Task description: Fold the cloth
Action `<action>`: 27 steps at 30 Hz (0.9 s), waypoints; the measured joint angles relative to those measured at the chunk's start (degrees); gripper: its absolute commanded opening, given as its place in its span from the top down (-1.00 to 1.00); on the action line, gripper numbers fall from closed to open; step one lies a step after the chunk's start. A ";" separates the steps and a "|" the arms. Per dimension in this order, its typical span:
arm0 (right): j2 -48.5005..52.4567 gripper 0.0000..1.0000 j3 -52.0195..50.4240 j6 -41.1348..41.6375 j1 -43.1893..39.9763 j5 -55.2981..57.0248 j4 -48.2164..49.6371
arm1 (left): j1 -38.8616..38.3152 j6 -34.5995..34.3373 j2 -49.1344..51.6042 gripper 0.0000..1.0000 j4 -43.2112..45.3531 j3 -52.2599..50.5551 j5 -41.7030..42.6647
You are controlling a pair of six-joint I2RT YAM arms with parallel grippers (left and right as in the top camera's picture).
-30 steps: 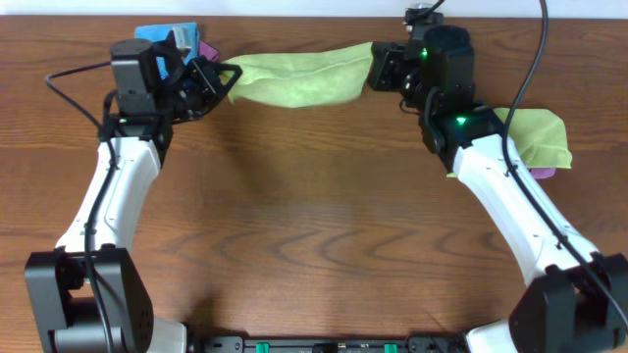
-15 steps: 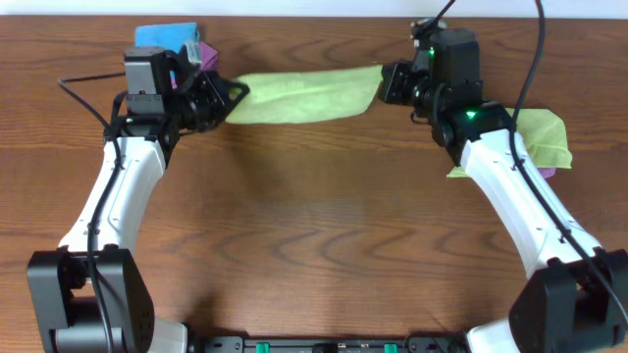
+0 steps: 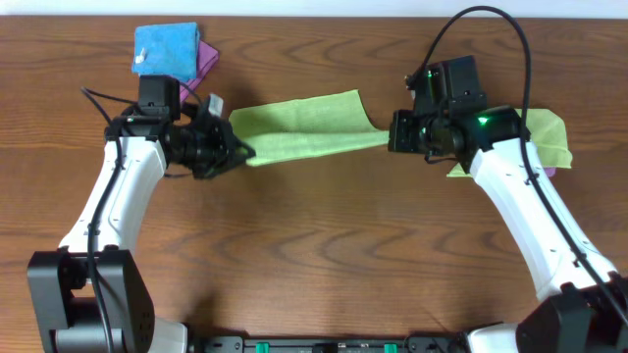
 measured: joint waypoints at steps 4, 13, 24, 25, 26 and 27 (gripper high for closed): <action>0.00 0.98 -0.02 -1.11 0.15 -0.46 -3.19 | -0.46 4.83 0.00 0.88 -6.38 0.00 -1.51; -1.20 0.97 -9.20 -1.68 0.90 -1.22 -3.04 | -1.66 9.49 0.00 0.88 -12.15 0.00 -4.17; -10.91 0.97 -19.80 -1.66 0.90 -1.95 -3.02 | -5.90 10.93 0.00 0.88 -12.63 -6.21 -8.37; -11.65 0.97 -20.61 -1.68 0.90 -2.34 -3.17 | -5.97 10.95 0.00 0.88 -12.66 -7.34 -8.44; -12.02 0.97 -21.03 -1.68 0.90 -2.58 -3.43 | -6.01 10.95 0.00 0.87 -12.70 -7.98 -8.44; -12.35 0.97 -21.53 -1.66 0.90 -2.82 -3.74 | -6.05 10.95 0.00 0.88 -12.70 -8.59 -8.44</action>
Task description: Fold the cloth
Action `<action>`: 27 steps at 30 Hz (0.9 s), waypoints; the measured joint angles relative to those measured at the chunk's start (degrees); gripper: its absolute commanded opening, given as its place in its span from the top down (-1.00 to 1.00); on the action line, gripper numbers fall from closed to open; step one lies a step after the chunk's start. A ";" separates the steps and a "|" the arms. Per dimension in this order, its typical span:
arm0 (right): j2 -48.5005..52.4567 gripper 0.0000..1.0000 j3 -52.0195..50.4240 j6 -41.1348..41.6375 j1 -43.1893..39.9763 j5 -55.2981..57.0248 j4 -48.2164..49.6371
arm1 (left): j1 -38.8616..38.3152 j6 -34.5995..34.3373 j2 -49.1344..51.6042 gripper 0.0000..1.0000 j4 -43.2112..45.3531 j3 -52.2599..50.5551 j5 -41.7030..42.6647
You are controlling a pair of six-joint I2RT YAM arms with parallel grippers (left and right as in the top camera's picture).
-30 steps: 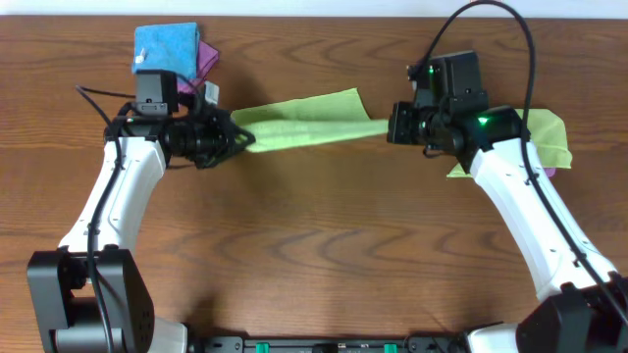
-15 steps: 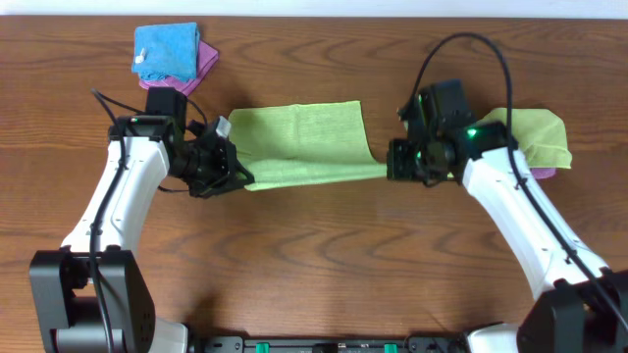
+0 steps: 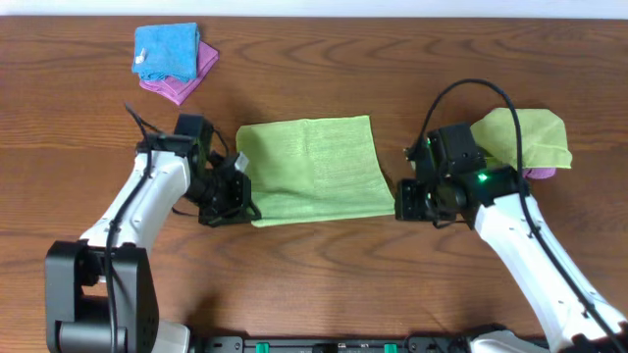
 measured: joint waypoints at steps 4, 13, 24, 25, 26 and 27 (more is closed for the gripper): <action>-0.42 0.97 -1.44 -0.02 0.00 -0.68 -0.17 | -0.02 0.00 -0.24 0.88 0.13 -2.47 0.15; -0.42 0.97 -1.92 -0.04 0.00 1.60 12.35 | 0.00 -5.95 -8.02 0.88 7.15 -3.34 -2.16; 6.16 0.97 -1.95 -0.63 0.00 3.52 26.23 | -0.02 -15.28 -9.90 0.88 21.22 -3.39 -7.34; 7.06 0.97 -1.95 -0.70 0.00 3.65 27.63 | -0.02 -15.61 -9.84 0.88 22.40 -3.41 -7.76; 7.80 0.97 -1.95 -0.81 0.00 3.82 28.89 | -0.02 -15.96 -9.64 0.88 23.78 -3.41 -8.15; 8.44 0.97 -1.95 -0.85 0.00 4.02 30.03 | -0.04 -16.28 -9.33 0.88 25.03 -3.41 -8.37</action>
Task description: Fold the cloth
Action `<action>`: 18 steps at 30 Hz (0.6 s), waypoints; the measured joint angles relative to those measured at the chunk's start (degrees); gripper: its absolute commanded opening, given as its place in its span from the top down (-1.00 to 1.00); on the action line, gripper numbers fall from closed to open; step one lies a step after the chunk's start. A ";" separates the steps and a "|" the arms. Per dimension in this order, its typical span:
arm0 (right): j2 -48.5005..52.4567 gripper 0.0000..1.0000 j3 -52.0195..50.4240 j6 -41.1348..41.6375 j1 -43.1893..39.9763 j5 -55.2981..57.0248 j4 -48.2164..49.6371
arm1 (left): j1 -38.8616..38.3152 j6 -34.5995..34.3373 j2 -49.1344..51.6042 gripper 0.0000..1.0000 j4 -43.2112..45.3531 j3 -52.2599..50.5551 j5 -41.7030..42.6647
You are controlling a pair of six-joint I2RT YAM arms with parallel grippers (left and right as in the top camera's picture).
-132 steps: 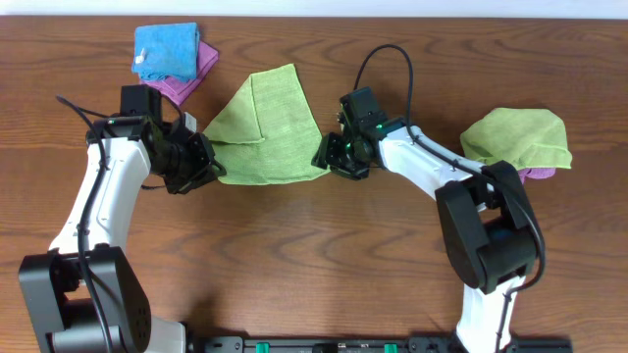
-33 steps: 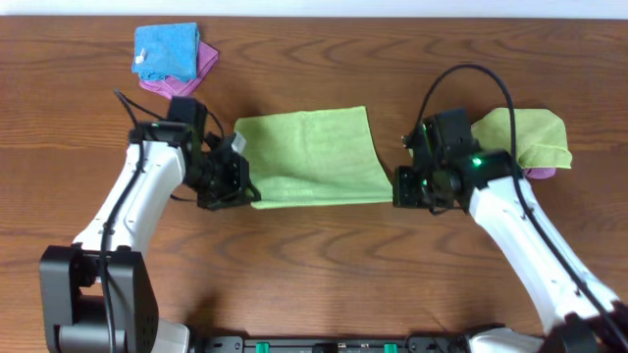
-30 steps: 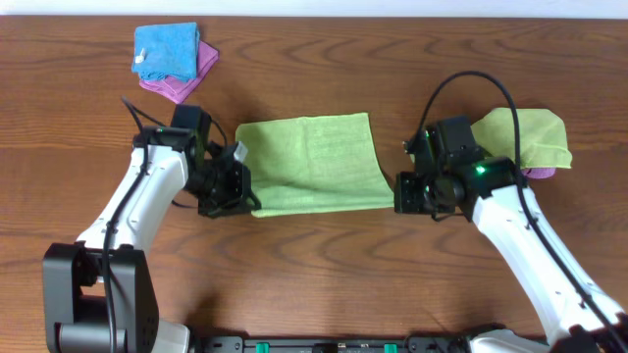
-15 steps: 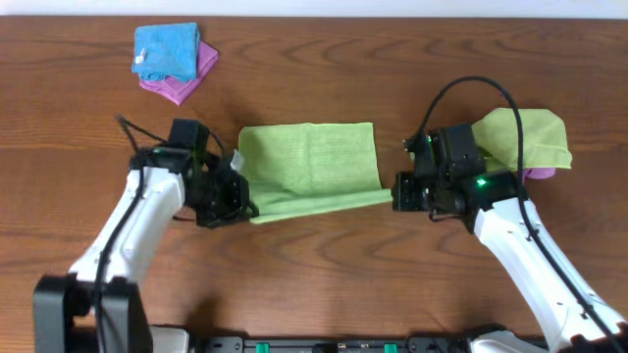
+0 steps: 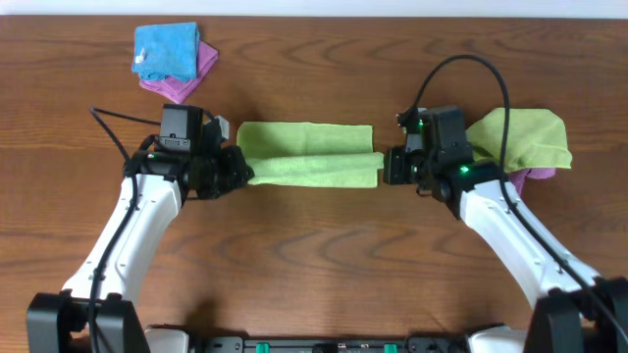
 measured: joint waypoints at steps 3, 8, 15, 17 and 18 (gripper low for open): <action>1.57 0.97 0.00 -0.04 0.00 0.94 3.13 | -0.02 -0.57 2.03 0.88 3.52 0.00 -0.61; 2.89 0.97 0.00 -0.20 0.00 1.99 8.09 | -0.02 -1.22 6.91 0.88 9.03 -0.02 -1.46; 6.60 0.97 0.00 -0.39 0.00 3.41 13.42 | -0.04 -2.10 10.88 0.88 16.44 -0.02 -2.45; 7.61 0.97 0.00 -0.46 0.00 3.85 14.97 | -0.07 -2.27 11.98 0.87 18.32 -0.02 -2.84; 8.13 0.97 0.00 -0.52 0.00 4.07 15.82 | -0.11 -2.32 12.46 0.88 19.06 -0.02 -2.93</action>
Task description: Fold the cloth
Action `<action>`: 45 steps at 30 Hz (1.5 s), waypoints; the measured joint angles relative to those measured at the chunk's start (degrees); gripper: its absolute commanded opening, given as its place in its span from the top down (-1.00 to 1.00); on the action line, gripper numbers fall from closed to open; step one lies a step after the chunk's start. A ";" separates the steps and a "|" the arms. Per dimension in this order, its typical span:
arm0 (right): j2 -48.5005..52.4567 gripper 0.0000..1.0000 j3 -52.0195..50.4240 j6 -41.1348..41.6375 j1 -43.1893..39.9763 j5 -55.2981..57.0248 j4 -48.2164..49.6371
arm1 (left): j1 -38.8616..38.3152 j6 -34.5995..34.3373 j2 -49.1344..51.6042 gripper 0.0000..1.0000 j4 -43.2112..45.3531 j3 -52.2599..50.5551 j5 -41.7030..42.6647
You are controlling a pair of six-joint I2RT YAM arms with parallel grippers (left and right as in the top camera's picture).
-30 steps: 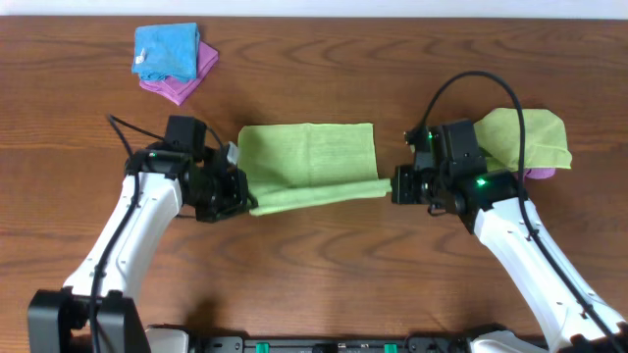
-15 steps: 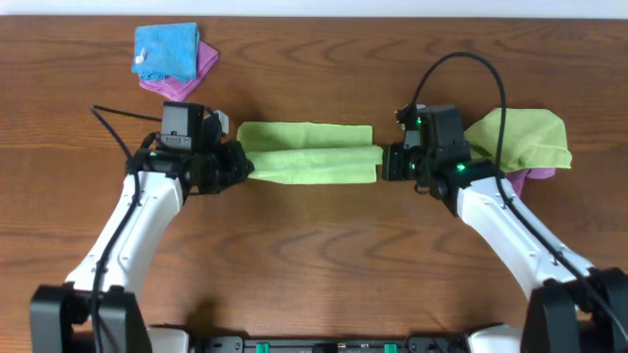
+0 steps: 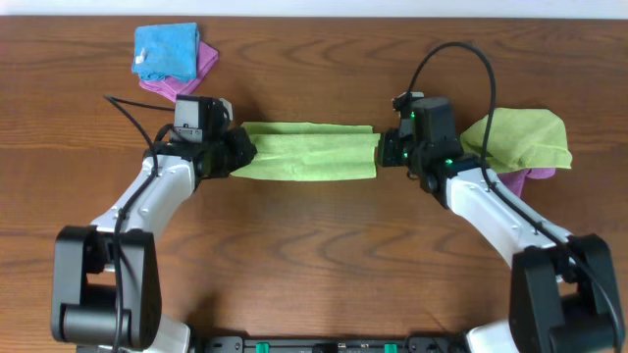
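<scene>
The green cloth [image 3: 309, 155] lies across the middle of the table as a long strip, doubled over on itself. The upper layer's far edge lies close to the lower layer's far edge. My left gripper [image 3: 239, 153] is at the strip's left end, shut on the upper layer's corner. At the right end my right gripper [image 3: 380, 153] is shut on the other corner. The fingertips are largely hidden under the gripper bodies.
A folded blue cloth [image 3: 165, 47] lies on a pink one [image 3: 188, 82] at the far left. A crumpled green cloth [image 3: 525, 135] on a purple one [image 3: 528, 177] sits at the right, just behind my right arm.
Both grippers have moved a little toward the far side with the cloth's corners. The upper layer now reaches nearly to the far edge, and the strip is narrower.
The cloth was first held stretched between the grippers at the far side. Then it lay spread flat, a gripper at each near corner. Then the near edge was over the middle, and now it lies near the far edge.
</scene>
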 measured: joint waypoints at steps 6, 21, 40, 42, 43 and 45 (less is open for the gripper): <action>3.45 0.97 0.00 -0.28 0.00 1.03 3.85 | -0.15 -1.09 3.19 0.88 4.74 0.00 -0.59; 11.04 0.83 0.00 -1.25 0.37 1.73 10.51 | -0.20 -1.25 8.57 0.85 9.53 0.00 -2.60; 5.79 0.16 0.00 -1.90 -0.39 6.40 1.73 | 1.01 -1.46 3.89 -0.37 9.31 -0.04 -8.24; 3.43 0.14 0.00 -1.49 -0.39 6.40 1.44 | 1.01 -1.44 1.92 -0.34 9.31 -0.04 -8.24; 2.05 0.14 0.00 -1.31 -0.39 6.40 1.44 | 1.01 -1.46 1.20 -0.33 9.33 -0.04 -8.26; 0.85 0.14 0.00 -1.07 -0.39 6.40 1.29 | 1.01 -1.44 0.04 -0.33 9.20 -0.04 -8.31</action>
